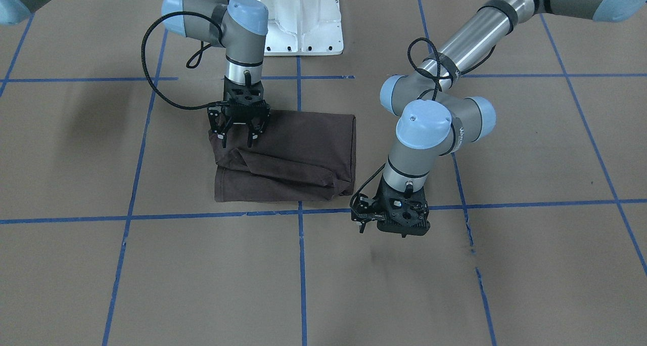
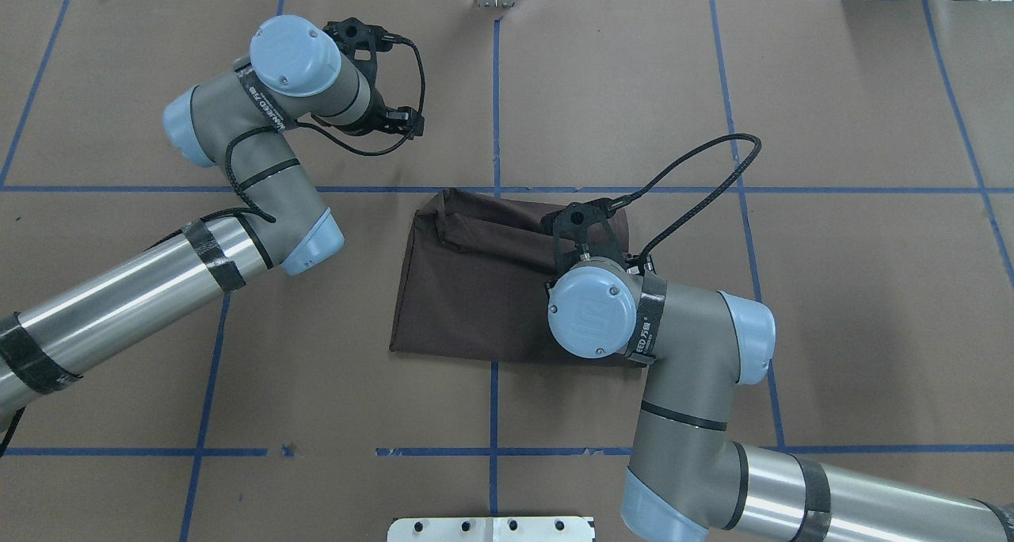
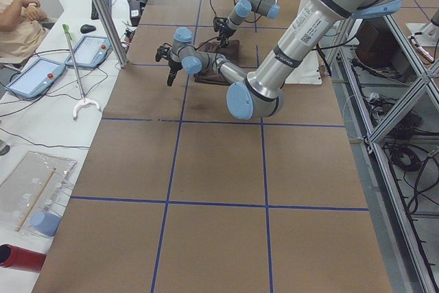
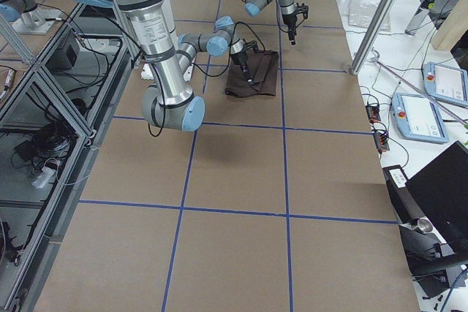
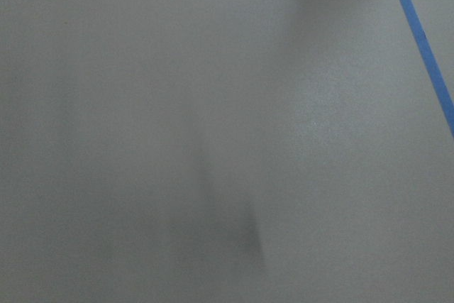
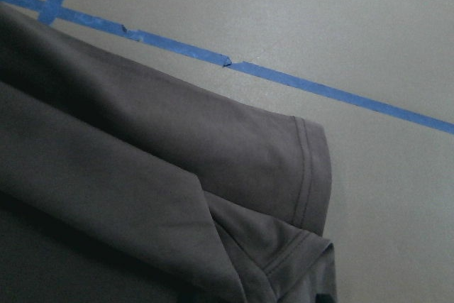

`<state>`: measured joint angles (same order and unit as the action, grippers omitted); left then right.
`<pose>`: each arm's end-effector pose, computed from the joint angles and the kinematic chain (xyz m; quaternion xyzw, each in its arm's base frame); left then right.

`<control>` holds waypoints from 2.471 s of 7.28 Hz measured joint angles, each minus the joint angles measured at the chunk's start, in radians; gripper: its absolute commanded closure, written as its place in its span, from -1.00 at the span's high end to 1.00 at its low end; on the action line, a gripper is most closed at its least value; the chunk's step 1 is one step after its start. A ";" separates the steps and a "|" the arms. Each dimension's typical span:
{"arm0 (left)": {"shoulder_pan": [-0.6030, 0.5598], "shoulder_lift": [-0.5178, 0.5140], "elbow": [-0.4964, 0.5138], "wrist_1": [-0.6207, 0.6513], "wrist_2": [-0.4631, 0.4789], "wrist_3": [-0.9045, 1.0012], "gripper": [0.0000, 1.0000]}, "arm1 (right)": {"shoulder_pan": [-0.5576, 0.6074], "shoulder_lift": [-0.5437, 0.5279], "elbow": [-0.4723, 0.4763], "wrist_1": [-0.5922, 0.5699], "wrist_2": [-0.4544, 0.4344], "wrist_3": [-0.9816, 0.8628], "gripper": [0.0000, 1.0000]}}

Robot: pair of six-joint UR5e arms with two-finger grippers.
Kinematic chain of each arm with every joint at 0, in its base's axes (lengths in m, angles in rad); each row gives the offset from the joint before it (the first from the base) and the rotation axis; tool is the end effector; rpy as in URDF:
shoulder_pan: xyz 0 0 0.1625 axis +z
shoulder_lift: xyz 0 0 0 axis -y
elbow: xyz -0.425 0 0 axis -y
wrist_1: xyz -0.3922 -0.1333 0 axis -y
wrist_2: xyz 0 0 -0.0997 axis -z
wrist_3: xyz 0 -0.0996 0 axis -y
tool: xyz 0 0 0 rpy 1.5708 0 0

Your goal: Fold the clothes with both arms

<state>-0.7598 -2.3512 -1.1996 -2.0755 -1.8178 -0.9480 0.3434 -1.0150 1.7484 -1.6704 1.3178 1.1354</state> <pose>0.5022 -0.6274 0.2885 0.1940 0.4078 -0.0067 0.8922 -0.5616 -0.3689 0.2796 0.2283 -0.2405 -0.0041 0.9434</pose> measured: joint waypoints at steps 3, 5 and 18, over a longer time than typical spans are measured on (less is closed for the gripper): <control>0.000 0.023 0.000 -0.029 0.000 0.000 1.00 | -0.007 0.003 -0.019 0.000 -0.019 -0.001 -0.17; 0.000 0.029 -0.001 -0.036 0.000 0.000 1.00 | -0.007 0.006 -0.031 0.000 -0.028 -0.002 -0.41; 0.032 0.047 -0.133 -0.016 -0.003 -0.078 1.00 | 0.401 0.138 -0.234 0.201 0.393 -0.095 1.00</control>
<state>-0.7282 -2.3039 -1.3322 -2.0915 -1.8203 -1.0255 0.7439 -0.8772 1.5146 -1.4695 1.7105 1.0409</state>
